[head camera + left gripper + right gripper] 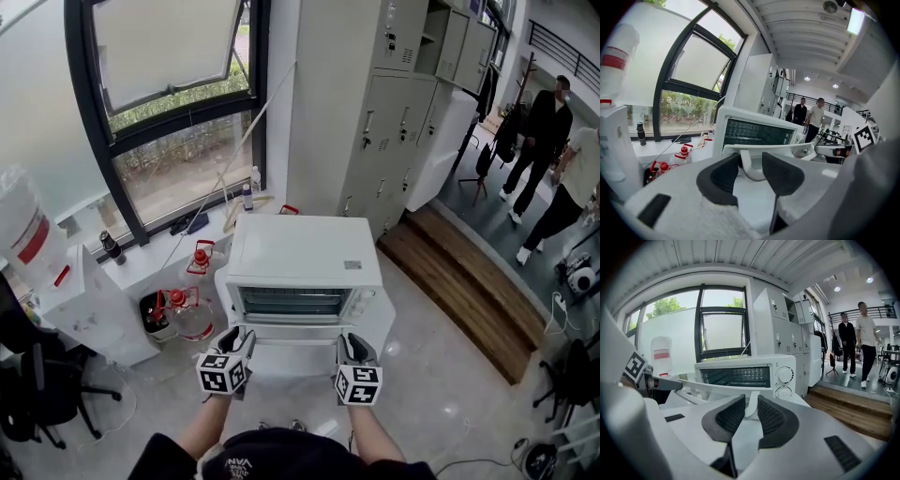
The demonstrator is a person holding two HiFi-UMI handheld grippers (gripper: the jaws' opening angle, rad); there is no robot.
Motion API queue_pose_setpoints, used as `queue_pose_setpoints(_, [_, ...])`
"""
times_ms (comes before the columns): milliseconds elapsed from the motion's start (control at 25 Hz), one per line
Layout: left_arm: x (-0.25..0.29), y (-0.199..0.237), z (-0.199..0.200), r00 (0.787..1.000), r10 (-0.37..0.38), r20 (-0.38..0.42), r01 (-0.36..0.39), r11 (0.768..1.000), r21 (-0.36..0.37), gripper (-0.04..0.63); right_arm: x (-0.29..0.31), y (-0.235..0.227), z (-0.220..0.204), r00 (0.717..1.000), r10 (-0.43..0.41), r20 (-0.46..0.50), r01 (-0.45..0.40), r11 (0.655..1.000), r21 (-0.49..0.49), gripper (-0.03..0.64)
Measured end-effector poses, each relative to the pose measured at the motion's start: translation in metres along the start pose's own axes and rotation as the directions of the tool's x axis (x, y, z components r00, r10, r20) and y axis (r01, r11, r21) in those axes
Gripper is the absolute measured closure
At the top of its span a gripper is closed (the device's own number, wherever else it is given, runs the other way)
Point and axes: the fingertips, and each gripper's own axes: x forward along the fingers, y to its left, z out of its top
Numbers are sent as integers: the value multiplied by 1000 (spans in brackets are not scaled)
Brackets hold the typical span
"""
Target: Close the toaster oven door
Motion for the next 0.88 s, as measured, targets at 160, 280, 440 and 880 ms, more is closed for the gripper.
queue_pose_setpoints(160, [5,1,9,1000,1,9,-1,1000,-6,422,6,-2,9,1000,3,-4,-3,1000,-13,529])
queue_pose_setpoints(280, [8,3,14,1000,2,18,-2,1000,-12,423,10,-2,14,1000,4,-4,-4,1000,-21,529])
queue_pose_setpoints(440, [12,4,21,1000,-3,26,4,1000,-22,423,14,-3,21,1000,5,6,-5,1000,-24,529])
queue_pose_setpoints(880, [25,10,40,998,7,61,-5,999,-37,425,30,-6,39,1000,7,23,-6,999,-34,529])
